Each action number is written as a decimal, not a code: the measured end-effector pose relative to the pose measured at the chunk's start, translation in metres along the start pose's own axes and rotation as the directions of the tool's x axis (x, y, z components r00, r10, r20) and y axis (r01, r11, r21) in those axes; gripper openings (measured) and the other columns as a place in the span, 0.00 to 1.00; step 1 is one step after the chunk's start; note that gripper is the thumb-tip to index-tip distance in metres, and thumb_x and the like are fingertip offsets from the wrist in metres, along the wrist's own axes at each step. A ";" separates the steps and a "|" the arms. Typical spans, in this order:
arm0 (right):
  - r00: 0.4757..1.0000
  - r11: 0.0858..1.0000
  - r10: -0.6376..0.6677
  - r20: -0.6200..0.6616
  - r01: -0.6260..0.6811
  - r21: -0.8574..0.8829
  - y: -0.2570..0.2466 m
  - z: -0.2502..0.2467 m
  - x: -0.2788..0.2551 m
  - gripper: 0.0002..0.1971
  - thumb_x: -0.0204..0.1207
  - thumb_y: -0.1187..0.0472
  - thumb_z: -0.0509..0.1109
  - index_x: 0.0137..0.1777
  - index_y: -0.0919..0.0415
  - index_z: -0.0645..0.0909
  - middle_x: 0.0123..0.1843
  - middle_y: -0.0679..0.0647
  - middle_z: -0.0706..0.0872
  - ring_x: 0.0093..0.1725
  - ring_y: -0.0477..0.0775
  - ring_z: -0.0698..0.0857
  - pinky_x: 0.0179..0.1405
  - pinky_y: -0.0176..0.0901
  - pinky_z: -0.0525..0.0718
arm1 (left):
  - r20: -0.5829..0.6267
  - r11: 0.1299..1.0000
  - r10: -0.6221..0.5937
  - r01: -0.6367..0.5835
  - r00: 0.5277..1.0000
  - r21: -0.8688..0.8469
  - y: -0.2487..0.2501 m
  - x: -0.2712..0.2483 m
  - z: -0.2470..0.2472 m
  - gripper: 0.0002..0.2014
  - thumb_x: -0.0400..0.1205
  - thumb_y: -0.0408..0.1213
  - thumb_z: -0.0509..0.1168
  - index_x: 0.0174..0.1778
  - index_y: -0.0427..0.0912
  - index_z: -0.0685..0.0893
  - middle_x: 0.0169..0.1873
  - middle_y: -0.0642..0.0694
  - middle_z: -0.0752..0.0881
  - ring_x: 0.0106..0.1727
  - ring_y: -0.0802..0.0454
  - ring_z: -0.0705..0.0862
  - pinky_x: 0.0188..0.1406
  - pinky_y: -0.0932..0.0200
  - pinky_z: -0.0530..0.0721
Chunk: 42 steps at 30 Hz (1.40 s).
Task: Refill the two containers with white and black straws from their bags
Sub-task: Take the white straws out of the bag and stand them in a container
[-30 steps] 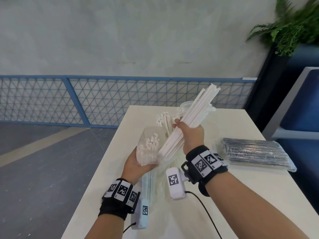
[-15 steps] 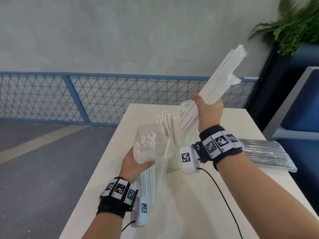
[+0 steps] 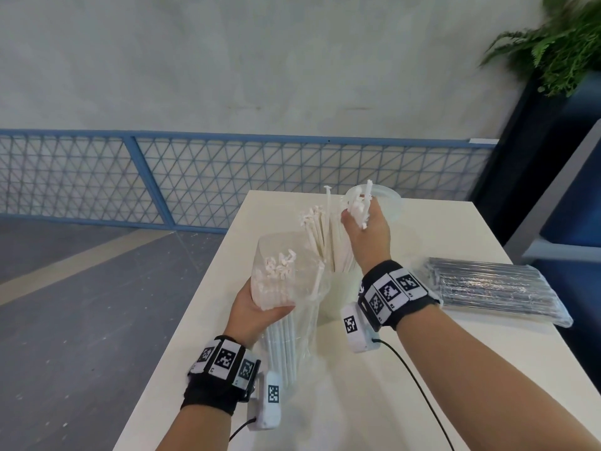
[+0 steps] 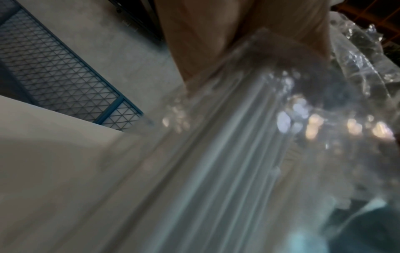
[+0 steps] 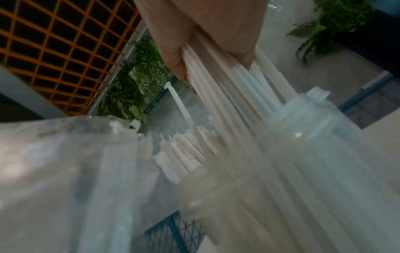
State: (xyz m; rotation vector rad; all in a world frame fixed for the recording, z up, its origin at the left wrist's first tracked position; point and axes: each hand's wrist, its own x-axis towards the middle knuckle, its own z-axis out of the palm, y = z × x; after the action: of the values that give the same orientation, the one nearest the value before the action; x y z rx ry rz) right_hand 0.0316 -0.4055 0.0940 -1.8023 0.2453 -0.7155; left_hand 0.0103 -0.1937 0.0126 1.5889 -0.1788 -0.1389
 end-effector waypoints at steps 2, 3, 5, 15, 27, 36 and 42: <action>0.996 0.996 0.005 0.088 0.002 -0.086 0.006 0.001 -0.002 0.10 0.78 0.62 0.64 0.57 0.63 0.75 0.41 0.49 0.80 0.40 0.49 0.79 0.35 0.30 0.73 | 0.001 1.000 0.002 -0.002 1.000 -0.005 0.000 0.000 0.001 0.27 0.61 0.28 0.82 0.52 0.51 0.82 0.49 0.50 0.89 0.53 0.57 0.87 0.49 0.61 0.84; 0.993 0.993 0.017 0.113 -0.004 -0.121 0.008 0.001 -0.002 0.11 0.79 0.62 0.64 0.58 0.64 0.74 0.43 0.51 0.80 0.43 0.51 0.79 0.39 0.35 0.73 | 0.001 1.000 -0.002 0.002 1.000 -0.010 0.000 0.000 0.001 0.28 0.58 0.33 0.83 0.52 0.52 0.82 0.49 0.50 0.89 0.53 0.57 0.87 0.51 0.60 0.84; 0.990 0.985 0.051 0.132 -0.028 -0.169 0.012 -0.001 0.001 0.12 0.79 0.62 0.64 0.59 0.65 0.74 0.47 0.54 0.80 0.46 0.54 0.79 0.44 0.39 0.72 | 0.001 1.000 -0.008 0.008 1.000 -0.024 -0.001 0.000 0.002 0.32 0.51 0.43 0.82 0.52 0.51 0.82 0.50 0.49 0.89 0.54 0.55 0.87 0.52 0.57 0.84; 0.980 0.936 -0.099 0.175 0.151 -0.319 0.009 -0.005 -0.010 0.34 0.71 0.56 0.75 0.73 0.64 0.65 0.70 0.60 0.71 0.69 0.57 0.72 0.68 0.40 0.70 | 0.026 0.999 0.008 -0.007 1.000 -0.033 0.001 -0.005 0.005 0.35 0.50 0.45 0.81 0.56 0.47 0.82 0.51 0.48 0.89 0.56 0.54 0.87 0.52 0.59 0.84; 0.878 0.907 -0.120 0.464 0.287 -0.309 -0.008 -0.007 -0.088 0.12 0.74 0.65 0.70 0.57 0.60 0.78 0.51 0.51 0.80 0.38 0.44 0.80 0.42 0.30 0.78 | 0.031 0.997 0.026 -0.024 0.999 -0.069 -0.002 -0.005 0.005 0.34 0.56 0.34 0.81 0.61 0.39 0.81 0.52 0.46 0.89 0.55 0.51 0.88 0.45 0.65 0.86; 0.905 0.926 -0.039 0.424 0.193 -0.325 0.000 -0.003 -0.092 0.22 0.73 0.65 0.72 0.66 0.61 0.71 0.62 0.53 0.75 0.50 0.39 0.76 0.45 0.17 0.72 | 0.044 0.997 0.029 -0.026 0.999 -0.071 -0.002 -0.006 0.006 0.33 0.59 0.33 0.81 0.61 0.42 0.81 0.52 0.47 0.90 0.56 0.52 0.88 0.47 0.63 0.86; 0.889 0.988 0.049 0.455 0.022 -0.151 0.004 -0.001 -0.088 0.24 0.70 0.57 0.76 0.64 0.55 0.71 0.40 0.44 0.81 0.42 0.38 0.81 0.46 0.25 0.77 | 0.144 0.996 0.013 0.000 0.990 -0.091 -0.002 -0.006 0.005 0.36 0.58 0.34 0.81 0.63 0.43 0.79 0.57 0.45 0.88 0.61 0.49 0.86 0.58 0.55 0.84</action>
State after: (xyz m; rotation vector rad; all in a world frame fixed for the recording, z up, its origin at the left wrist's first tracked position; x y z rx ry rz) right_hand -0.0384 -0.3638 0.0595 -2.0556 -0.0057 -0.2462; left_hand 0.0031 -0.1977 0.0107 1.4880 -0.2865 -0.2538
